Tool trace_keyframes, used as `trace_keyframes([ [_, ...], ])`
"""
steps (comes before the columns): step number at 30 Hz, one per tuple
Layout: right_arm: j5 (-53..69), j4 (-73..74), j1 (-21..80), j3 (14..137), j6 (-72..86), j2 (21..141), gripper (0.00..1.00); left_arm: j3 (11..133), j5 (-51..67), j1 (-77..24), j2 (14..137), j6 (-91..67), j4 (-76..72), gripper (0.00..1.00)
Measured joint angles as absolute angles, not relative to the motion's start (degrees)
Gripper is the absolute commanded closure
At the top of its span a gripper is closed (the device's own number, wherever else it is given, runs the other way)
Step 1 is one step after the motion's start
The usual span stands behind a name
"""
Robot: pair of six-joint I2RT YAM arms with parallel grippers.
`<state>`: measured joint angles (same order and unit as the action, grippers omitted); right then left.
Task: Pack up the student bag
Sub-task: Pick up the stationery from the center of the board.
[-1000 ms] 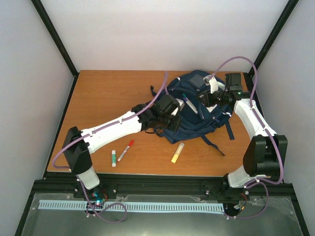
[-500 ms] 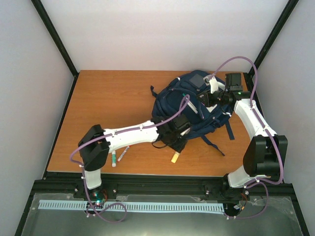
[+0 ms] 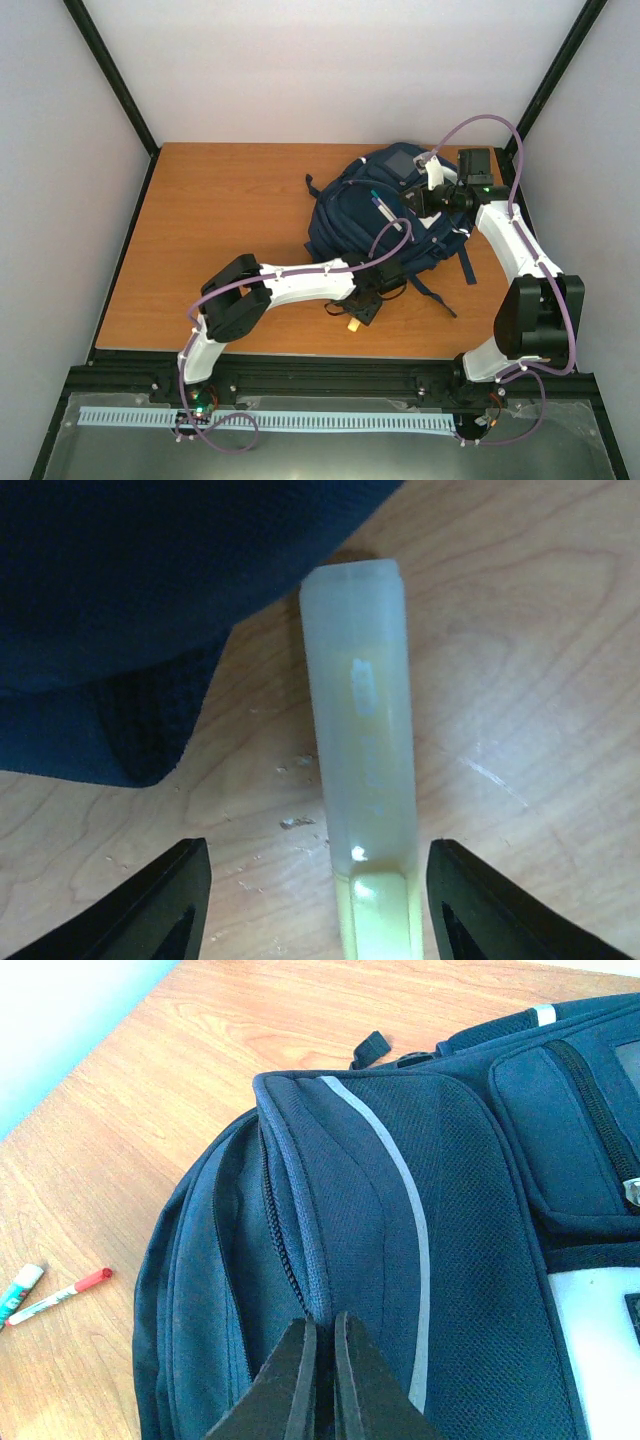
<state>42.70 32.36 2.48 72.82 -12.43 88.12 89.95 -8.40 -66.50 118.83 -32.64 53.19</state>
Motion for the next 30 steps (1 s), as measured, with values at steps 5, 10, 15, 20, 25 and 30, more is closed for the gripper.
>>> trace_keyframes([
  [5, 42.72, 32.36, 2.48, 72.82, -12.43, 88.12, 0.97, 92.36, -10.57, -66.54, 121.36, -34.41, 54.35, 0.47],
  [10, 42.72, 32.36, 2.48, 72.82, -12.43, 88.12, 0.97, 94.19, -10.92, -66.65, 123.63, -34.89, 55.07, 0.55],
  [15, 42.74, 32.36, 2.48, 72.82, -12.43, 88.12, 0.97, 94.61, -10.83, -66.70, 124.27, -34.94, 55.35, 0.63],
  [20, 42.74, 32.36, 2.48, 72.82, -12.43, 88.12, 0.97, 94.63, -10.76, -66.72, 124.40, -34.92, 55.44, 0.77],
  [25, 42.76, 32.36, 2.46, 72.82, -12.43, 88.12, 0.97, 94.48, -10.92, -66.74, 124.33, -35.18, 55.42, 0.90],
  [30, 42.92, 32.36, 2.33, 72.82, -12.43, 88.12, 0.97, 91.53, -9.96, -66.76, 121.73, -35.16, 55.20, 0.91],
])
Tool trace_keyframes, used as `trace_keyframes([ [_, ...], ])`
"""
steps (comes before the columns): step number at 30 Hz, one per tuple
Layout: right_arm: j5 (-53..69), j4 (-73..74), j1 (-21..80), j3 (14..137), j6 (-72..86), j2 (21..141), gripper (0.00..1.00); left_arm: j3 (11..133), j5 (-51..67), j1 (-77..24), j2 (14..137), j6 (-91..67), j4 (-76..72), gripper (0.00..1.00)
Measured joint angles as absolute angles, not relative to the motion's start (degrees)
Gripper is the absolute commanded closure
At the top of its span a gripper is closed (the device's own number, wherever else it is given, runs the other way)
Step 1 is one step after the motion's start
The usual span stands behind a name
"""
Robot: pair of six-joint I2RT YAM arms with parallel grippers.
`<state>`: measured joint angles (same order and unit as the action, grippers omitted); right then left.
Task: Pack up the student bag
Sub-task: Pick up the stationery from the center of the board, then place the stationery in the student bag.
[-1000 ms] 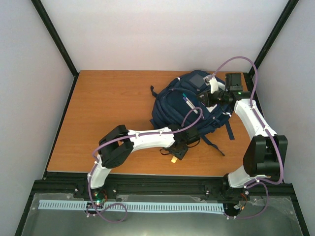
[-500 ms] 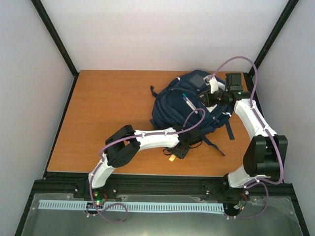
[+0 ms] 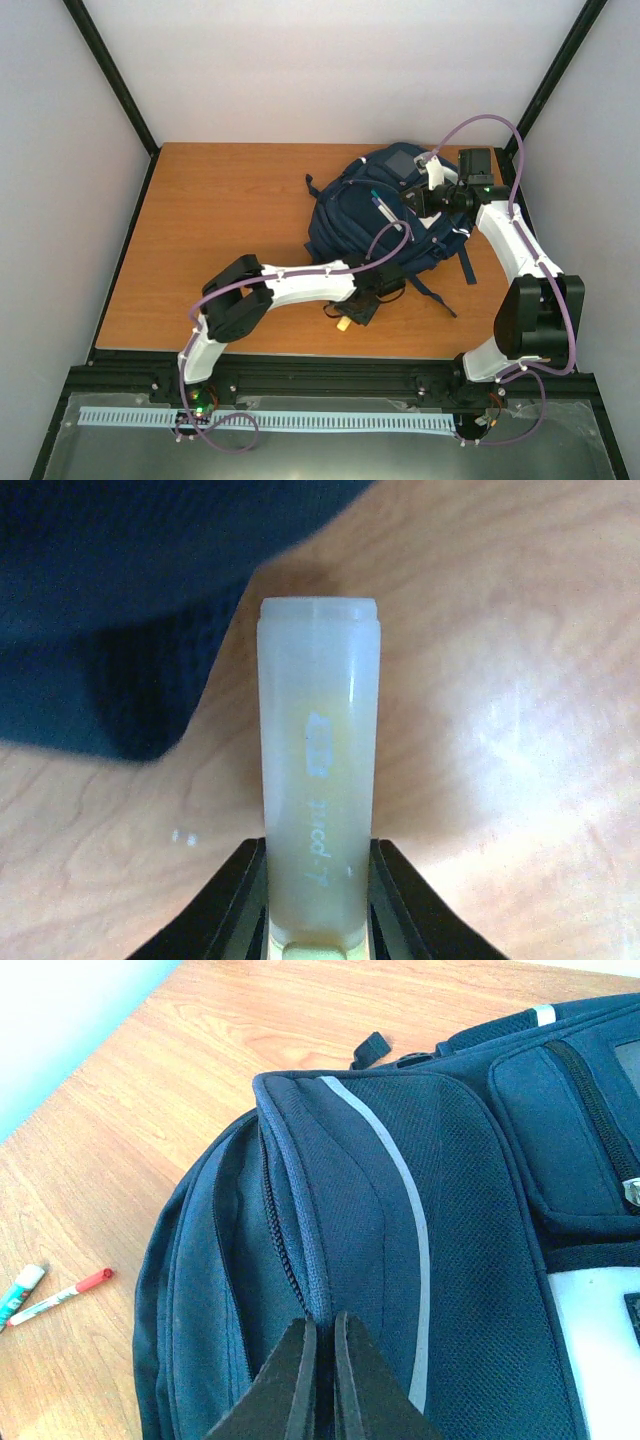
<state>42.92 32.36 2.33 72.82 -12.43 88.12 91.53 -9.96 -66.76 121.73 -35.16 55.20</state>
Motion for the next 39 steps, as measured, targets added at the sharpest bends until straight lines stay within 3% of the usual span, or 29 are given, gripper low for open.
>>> trace_keyframes([
  [11, 42.94, 32.38, 2.26, 72.82, -12.43, 88.12, 0.97, 86.35, -6.92, -65.65, 100.14, -34.96, 51.77, 0.93],
  [17, 42.96, 32.38, 2.26, 72.82, -12.43, 88.12, 0.97, 83.70, -1.87, -58.33, 94.61, -37.95, 42.87, 0.92],
  [22, 42.96, 32.38, 2.26, 72.82, -12.43, 88.09, 0.97, 84.82, 2.11, -52.69, 96.57, -41.54, 35.31, 0.91],
  [30, 43.13, 32.40, 2.15, 72.82, -12.43, 88.09, 0.97, 91.57, 9.43, -47.81, 110.28, -51.51, 22.31, 0.92],
  [39, 43.53, 32.40, 1.72, 72.82, -12.40, 88.09, 0.97, 95.72, 9.08, -45.98, 119.35, -61.47, 16.05, 0.93],
])
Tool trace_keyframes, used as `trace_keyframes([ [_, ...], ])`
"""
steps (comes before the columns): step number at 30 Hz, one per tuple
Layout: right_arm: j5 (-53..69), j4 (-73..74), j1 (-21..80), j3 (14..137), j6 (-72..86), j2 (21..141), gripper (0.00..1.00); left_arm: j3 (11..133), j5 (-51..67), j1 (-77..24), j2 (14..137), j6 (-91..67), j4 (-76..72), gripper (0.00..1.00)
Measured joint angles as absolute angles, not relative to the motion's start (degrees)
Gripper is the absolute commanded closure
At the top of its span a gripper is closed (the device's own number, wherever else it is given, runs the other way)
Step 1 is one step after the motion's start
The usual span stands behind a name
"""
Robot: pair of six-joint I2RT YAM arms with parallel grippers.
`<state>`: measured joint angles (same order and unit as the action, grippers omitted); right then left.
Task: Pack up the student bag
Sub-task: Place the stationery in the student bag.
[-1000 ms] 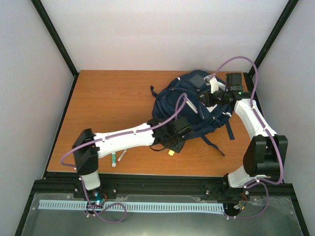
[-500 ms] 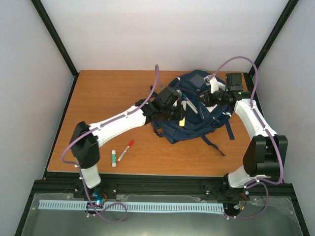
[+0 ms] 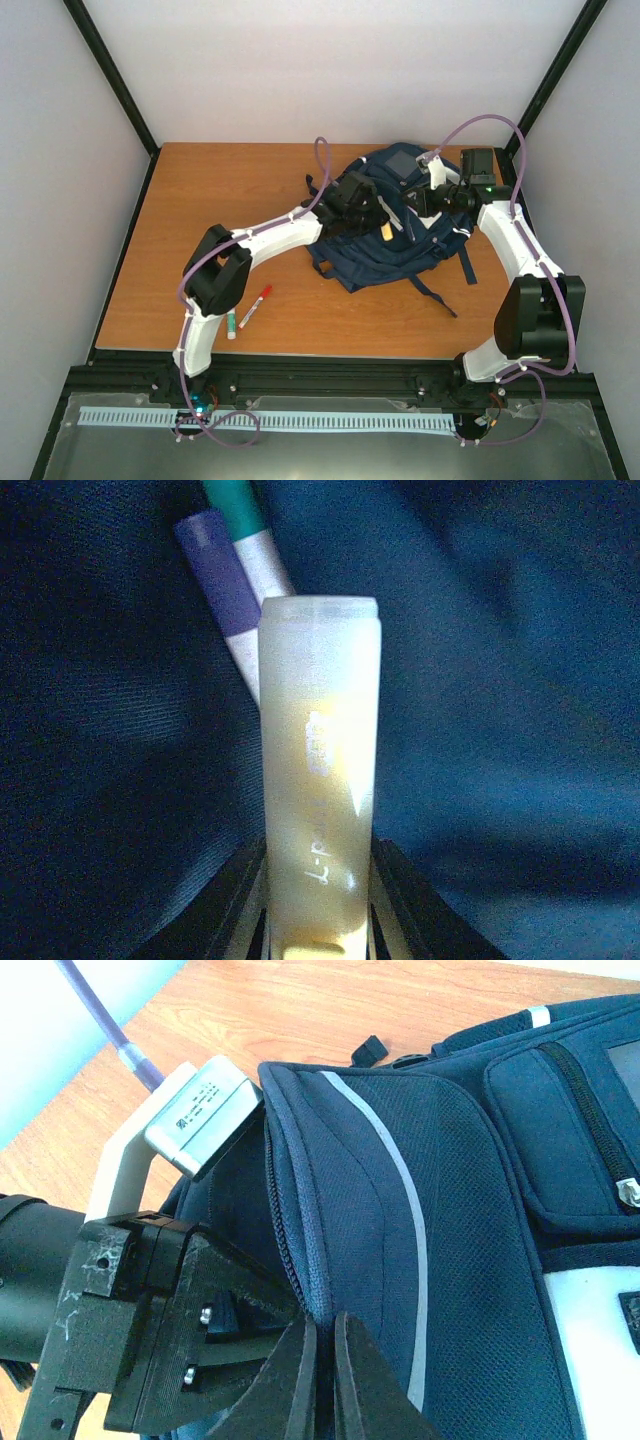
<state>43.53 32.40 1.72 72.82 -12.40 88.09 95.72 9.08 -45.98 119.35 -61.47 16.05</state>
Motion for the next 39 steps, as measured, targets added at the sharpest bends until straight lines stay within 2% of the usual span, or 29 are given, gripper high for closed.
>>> trace_keyframes([
  [4, 43.55, 32.36, 1.56, 72.82, -12.40, 88.09, 0.97, 96.27, 7.07, -46.09, 119.83, -65.71, 14.04, 0.91],
  [9, 43.57, 32.32, 1.56, 72.82, -12.40, 88.09, 0.97, 96.27, 4.21, -46.06, 120.18, -69.63, 11.99, 0.75],
  [15, 43.55, 32.34, 1.54, 72.82, -12.38, 88.09, 0.97, 96.38, 3.79, -46.02, 120.75, -71.55, 10.66, 0.68],
  [17, 43.57, 32.32, 1.52, 72.82, -12.38, 88.09, 0.97, 96.36, 3.86, -46.02, 120.75, -71.81, 10.13, 0.62],
  [19, 43.59, 32.32, 1.52, 72.82, -12.38, 88.09, 0.97, 96.07, 3.92, -46.02, 120.75, -71.90, 9.69, 0.50],
  [20, 43.59, 32.34, 1.52, 72.82, -12.38, 88.09, 0.97, 95.88, 4.14, -46.02, 120.73, -71.88, 9.50, 0.48],
  [24, 43.70, 32.38, 1.52, 72.82, -12.38, 88.05, 0.97, 92.82, 5.91, -46.04, 118.93, -70.89, 8.56, 0.46],
  [30, 44.01, 32.60, 1.52, 72.79, -12.40, 87.81, 0.97, 78.63, 7.62, -46.57, 106.85, -66.32, 8.29, 0.41],
  [35, 44.21, 32.75, 1.52, 72.79, -12.40, 87.77, 0.97, 73.76, 5.17, -47.81, 96.53, -54.87, 14.68, 0.33],
  [39, 44.18, 32.80, 1.52, 72.79, -12.40, 87.57, 0.97, 65.36, 1.91, -49.54, 86.65, -46.87, 20.36, 0.27],
])
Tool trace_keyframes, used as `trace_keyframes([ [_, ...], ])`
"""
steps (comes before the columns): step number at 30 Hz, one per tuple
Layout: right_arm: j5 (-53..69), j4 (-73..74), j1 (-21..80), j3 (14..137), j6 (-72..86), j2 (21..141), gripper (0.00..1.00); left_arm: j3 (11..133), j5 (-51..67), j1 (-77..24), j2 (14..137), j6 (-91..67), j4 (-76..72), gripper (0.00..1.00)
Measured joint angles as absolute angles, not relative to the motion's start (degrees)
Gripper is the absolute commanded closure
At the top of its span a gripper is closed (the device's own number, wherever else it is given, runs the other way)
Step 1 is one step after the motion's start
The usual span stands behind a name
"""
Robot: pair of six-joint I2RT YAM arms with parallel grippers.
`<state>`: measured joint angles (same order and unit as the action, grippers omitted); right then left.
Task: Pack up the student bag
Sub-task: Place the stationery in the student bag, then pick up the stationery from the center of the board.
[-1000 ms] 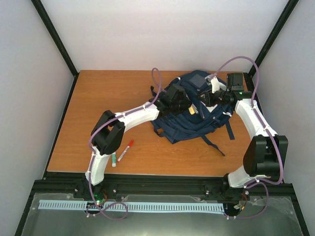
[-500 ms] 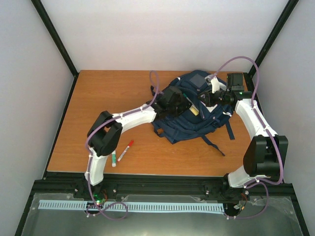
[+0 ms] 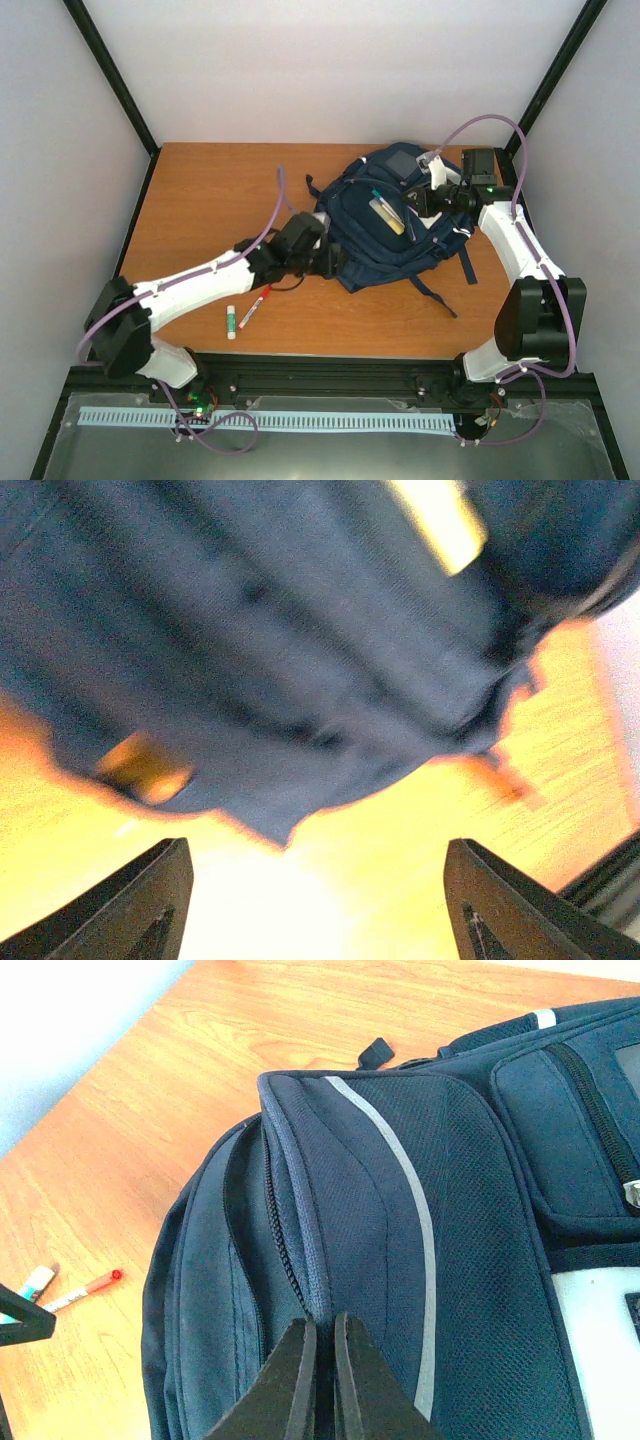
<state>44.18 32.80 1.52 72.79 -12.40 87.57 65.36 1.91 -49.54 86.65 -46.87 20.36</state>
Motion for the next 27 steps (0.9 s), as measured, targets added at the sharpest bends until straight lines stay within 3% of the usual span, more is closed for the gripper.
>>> trace_keyframes([
  [7, 44.23, 32.86, 1.52, 72.79, -12.40, 87.50, 0.97, 51.37, -8.19, -49.93, 77.10, -41.01, 34.92, 0.17],
  [12, 44.40, 32.88, 1.52, 72.79, -12.40, 87.50, 0.97, 46.83, -14.39, -49.43, 73.30, -40.82, 42.57, 0.16],
  [27, 44.62, 32.99, 1.52, 72.79, -12.38, 87.50, 0.97, 46.17, -17.17, -48.07, 82.87, -41.82, 47.51, 0.12],
])
